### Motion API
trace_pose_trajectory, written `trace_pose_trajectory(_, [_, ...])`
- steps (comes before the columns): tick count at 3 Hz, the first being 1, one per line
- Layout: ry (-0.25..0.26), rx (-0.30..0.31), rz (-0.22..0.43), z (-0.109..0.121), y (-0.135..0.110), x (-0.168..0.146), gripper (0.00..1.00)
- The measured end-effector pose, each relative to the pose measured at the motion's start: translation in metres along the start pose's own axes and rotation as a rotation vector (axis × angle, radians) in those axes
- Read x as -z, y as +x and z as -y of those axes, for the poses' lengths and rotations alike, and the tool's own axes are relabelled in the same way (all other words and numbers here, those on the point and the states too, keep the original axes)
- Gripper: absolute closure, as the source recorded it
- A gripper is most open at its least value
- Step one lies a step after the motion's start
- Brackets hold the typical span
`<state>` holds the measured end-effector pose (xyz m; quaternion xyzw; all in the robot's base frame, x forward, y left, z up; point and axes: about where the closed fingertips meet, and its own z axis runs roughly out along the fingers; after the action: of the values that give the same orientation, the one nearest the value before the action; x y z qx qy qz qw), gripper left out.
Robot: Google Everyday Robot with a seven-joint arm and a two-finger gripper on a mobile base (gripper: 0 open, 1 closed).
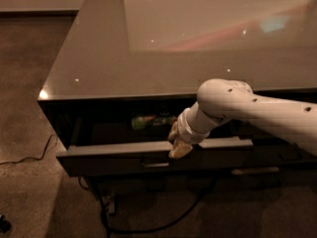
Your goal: Open top drawer
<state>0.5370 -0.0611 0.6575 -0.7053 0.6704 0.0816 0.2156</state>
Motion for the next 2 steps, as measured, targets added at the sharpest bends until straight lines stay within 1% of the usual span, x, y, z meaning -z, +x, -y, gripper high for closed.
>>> trace_pose_trajectory(1, [0.002,0.002,0.03,-0.005,-0.003,0.008,0.39])
trace_pose_trajectory(2, [-0.004,0.011,0.089,-0.02,-0.013,0.035,0.16])
